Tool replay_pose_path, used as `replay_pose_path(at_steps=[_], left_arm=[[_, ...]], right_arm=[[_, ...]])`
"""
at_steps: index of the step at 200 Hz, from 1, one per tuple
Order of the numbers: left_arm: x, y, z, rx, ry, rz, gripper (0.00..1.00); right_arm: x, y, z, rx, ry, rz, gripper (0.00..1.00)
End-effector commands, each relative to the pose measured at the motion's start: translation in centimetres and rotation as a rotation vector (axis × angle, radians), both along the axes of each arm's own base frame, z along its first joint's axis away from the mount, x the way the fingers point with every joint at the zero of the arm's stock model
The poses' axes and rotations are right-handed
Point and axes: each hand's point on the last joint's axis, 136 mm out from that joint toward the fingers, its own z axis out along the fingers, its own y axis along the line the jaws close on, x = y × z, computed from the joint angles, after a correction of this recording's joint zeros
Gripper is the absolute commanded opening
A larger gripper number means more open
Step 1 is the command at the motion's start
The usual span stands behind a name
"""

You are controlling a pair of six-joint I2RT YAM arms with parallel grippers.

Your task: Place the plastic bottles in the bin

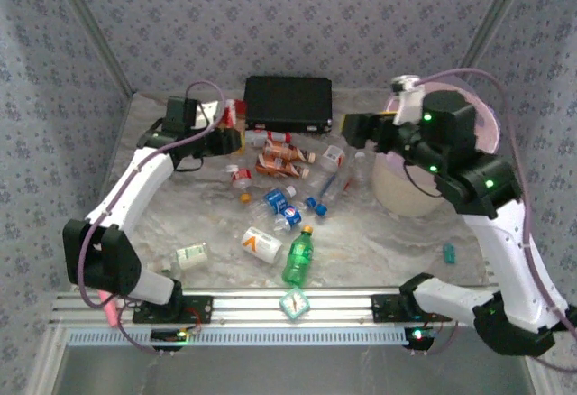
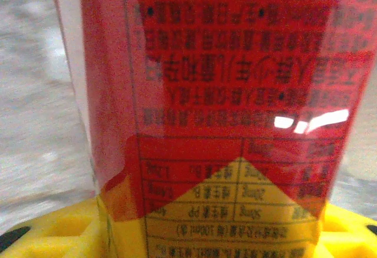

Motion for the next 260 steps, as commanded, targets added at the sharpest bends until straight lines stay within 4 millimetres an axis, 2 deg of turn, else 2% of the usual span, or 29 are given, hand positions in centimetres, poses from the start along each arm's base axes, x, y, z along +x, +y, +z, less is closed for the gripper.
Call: replay_pose_path(at_steps=[1,20,30,36,57,72,102,116,161,182,212,260], left_arm=[[-0.8,-4.2,3.3,-0.166,-0.026,-0.081,0.23],[-2.2,-6.3,5.1,-0.260,-0.060,-0.149,0.08],[-2.7,-6.8,5.3,-0.305,-0.074,-0.157,0.06],[-3.1,-7.0,5.3,-0.325,-0.072,-0.162,0.00],[-3.5,-7.1,4.5,-0.383,-0.060,-0.153,0.00],[-4.0,-7.4,4.9,-0.415,-0.068,-0.182,0.00],[-4.7,-7.3,5.9,-0.443,-0.107,-0.194,0.00],[-5.0,-7.4,6.3,-0.462,-0.126,-0.211,0.00],[-5.9,-7.9,5.8,-0.456,-0.118,-0.266,0.00],[-6.5,-8.8,6.4,-0.463,-0.129,-0.319,0.00],[-7.3,-10.0,6.9,-0.439,-0.138,-0.376,0.00],[-7.0,-10.4,7.5,-0.448,-0.152,-0.384,0.00]], right_arm=[[1.8,3.3,-1.2,-0.044,0.011,-0.003,0.94],[2.2,6.9,-2.7,-0.021,0.055,0.104,0.94],[2.5,8.6,-3.2,0.012,0.071,0.157,0.93],[2.8,9.3,-3.5,0.025,0.083,0.179,0.93],[3.8,11.6,-5.0,0.029,0.127,0.231,0.93],[4.5,13.2,-6.7,0.019,0.172,0.266,0.92],[5.6,15.1,-9.7,0.000,0.253,0.302,0.93],[6.3,16.1,-9.8,0.015,0.248,0.325,0.93],[8.3,17.1,-9.1,0.081,0.243,0.350,0.94],[8.7,17.9,-9.1,0.098,0.253,0.382,0.94],[9.7,18.2,-9.9,0.088,0.283,0.376,0.95],[11.4,17.6,-11.4,0.067,0.311,0.326,0.92]])
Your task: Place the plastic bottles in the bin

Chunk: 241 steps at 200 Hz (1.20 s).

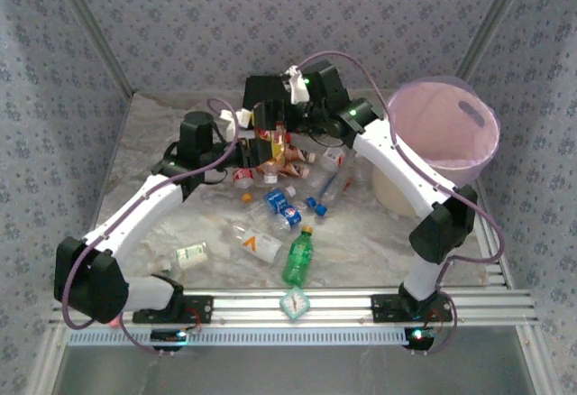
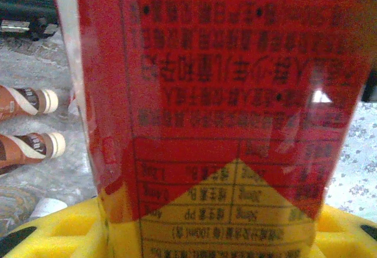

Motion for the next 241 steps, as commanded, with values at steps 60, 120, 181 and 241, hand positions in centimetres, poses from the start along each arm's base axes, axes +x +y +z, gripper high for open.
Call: replay_pose_path(at_steps=[60,120,181,241], left_arm=[[0.3,-1.5,2.6,-0.015,-0.073,-0.057,0.22],[-0.6,0.7,1.7,0.120,-0.075,0.011,1.00],[-2.8,7.7,-3.0,0.430,0.199,0.276,1.00],[-6.7,12.9,-7.7,0.546,0.520,0.532,0.91]], right_arm=[[1.3,-0.1,0.3,0.023,0.017,-0.011,0.61],[3.2,-4.1,4.1,-0.033,-0.100,-0.115,0.58],[4.0,-13.9,10.4,-0.157,-0.258,-0.339,0.51],[2.9,-29.6,14.2,-0.269,-0.318,-0.715,0.49]])
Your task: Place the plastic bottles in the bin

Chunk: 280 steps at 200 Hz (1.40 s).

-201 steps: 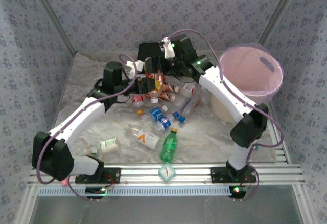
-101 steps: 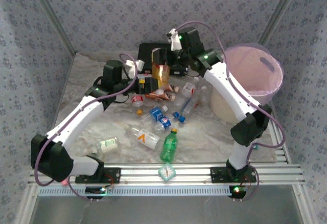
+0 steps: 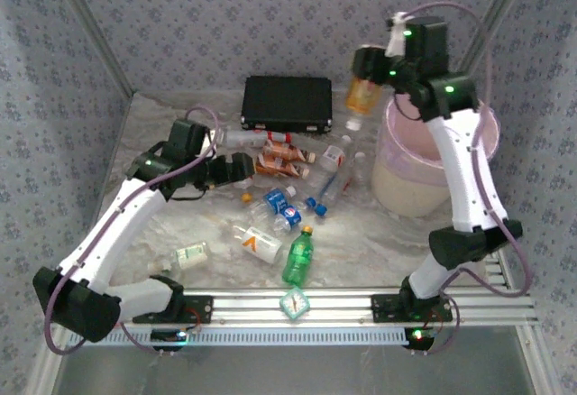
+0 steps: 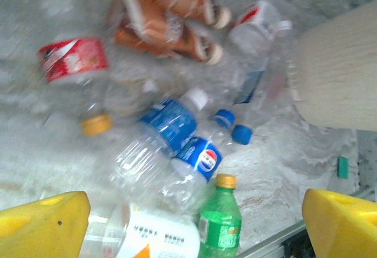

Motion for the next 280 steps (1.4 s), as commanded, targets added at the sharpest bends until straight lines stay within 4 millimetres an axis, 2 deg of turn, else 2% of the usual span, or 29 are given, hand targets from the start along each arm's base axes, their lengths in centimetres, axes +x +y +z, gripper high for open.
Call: replay_pose_path(at_steps=[1,17,28,50,69,79,117,142,159,177,185,194,215,230,262,280], left_arm=[[-2.8,3.7,-2.6,0.092,0.156,0.194,0.91],[-3.8,5.3,-3.5,0.139,0.196,0.267,0.89],[-4.6,6.6,-3.9,0.193,0.224,0.315,0.89],[-5.8,8.4,-4.1,0.259,0.272,0.376,0.89],[-6.9,8.9,-4.5,0.267,0.324,0.419,0.90],[-7.4,9.1,-5.1,0.263,0.351,0.450,0.91],[-8.6,9.7,-8.2,0.210,0.406,0.592,0.91],[-9.7,10.0,-10.3,0.196,0.463,0.656,0.91],[-10.2,10.2,-11.1,0.206,0.488,0.677,0.90],[-10.4,10.3,-11.6,0.209,0.503,0.686,0.89],[-10.5,10.3,-11.6,0.208,0.507,0.690,0.89],[-10.7,10.4,-11.7,0.210,0.521,0.707,0.89],[-11.8,11.1,-11.9,0.226,0.570,0.788,0.89],[-12.6,11.2,-12.4,0.209,0.624,0.868,0.87],[-13.7,11.0,-13.0,0.171,0.710,0.981,0.87],[-14.3,10.7,-13.2,0.148,0.757,1.040,0.88]], right_arm=[[-2.1,-6.2,2.4,-0.067,-0.048,-0.161,0.49],[-2.1,-10.1,2.7,-0.071,-0.061,-0.267,0.49],[-1.9,-12.0,2.2,-0.066,-0.050,-0.311,0.48],[-2.0,-14.6,1.2,-0.084,-0.022,-0.370,0.48],[-2.6,-16.0,-0.1,-0.111,0.005,-0.407,0.48],[-2.8,-16.5,-1.0,-0.123,0.022,-0.422,0.48],[-2.4,-17.6,-7.4,-0.140,0.164,-0.441,0.48],[-2.1,-17.6,-11.4,-0.134,0.240,-0.438,0.49],[-2.0,-17.5,-15.2,-0.113,0.310,-0.439,0.49],[-1.8,-17.2,-18.2,-0.086,0.354,-0.433,0.49],[-1.8,-17.2,-19.2,-0.082,0.373,-0.437,0.52],[-1.9,-17.2,-19.9,-0.083,0.389,-0.436,0.60],[-2.1,-17.2,-20.3,-0.093,0.405,-0.430,0.88],[-2.3,-17.1,-19.8,-0.093,0.406,-0.418,0.98],[-2.9,-17.0,-18.9,-0.083,0.421,-0.406,0.99],[-2.9,-16.8,-17.6,-0.070,0.403,-0.391,0.99]])
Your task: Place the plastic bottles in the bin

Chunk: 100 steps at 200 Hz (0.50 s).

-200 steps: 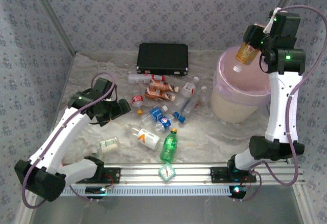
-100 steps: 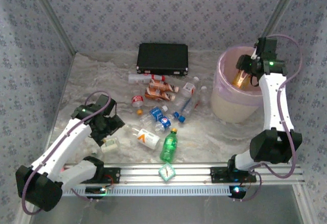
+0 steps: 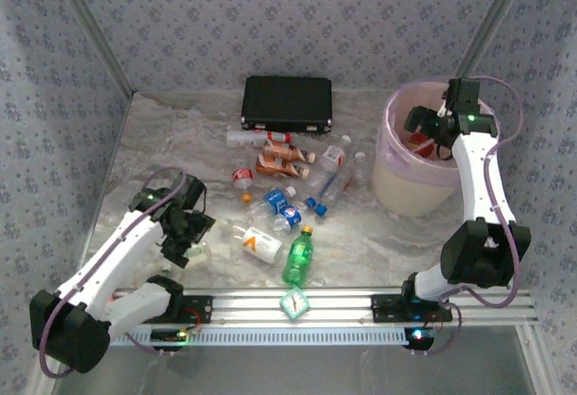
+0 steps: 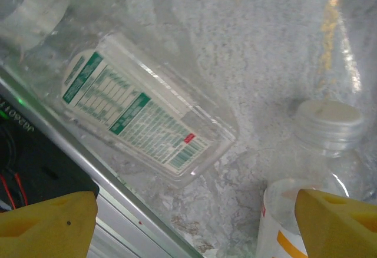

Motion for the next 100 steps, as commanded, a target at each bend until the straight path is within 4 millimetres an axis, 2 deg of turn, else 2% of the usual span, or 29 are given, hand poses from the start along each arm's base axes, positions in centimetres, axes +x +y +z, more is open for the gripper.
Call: replay_pose_path(at_steps=[1,40,85,100], left_arm=[[-2.0,0.0,-0.2,-0.023,0.088,0.150,0.88],[-3.2,-0.3,-0.8,-0.031,0.147,0.279,0.91],[-1.0,0.0,-3.0,-0.010,0.149,0.295,0.99],[1.1,0.2,-3.4,-0.035,0.118,0.255,1.00]], right_arm=[[-0.3,0.3,2.6,0.015,-0.033,0.023,0.99],[0.0,1.2,5.3,0.032,-0.088,0.052,0.99],[-0.5,2.4,7.9,0.024,-0.127,0.110,0.99],[-0.7,2.8,8.6,0.025,-0.137,0.130,0.98]])
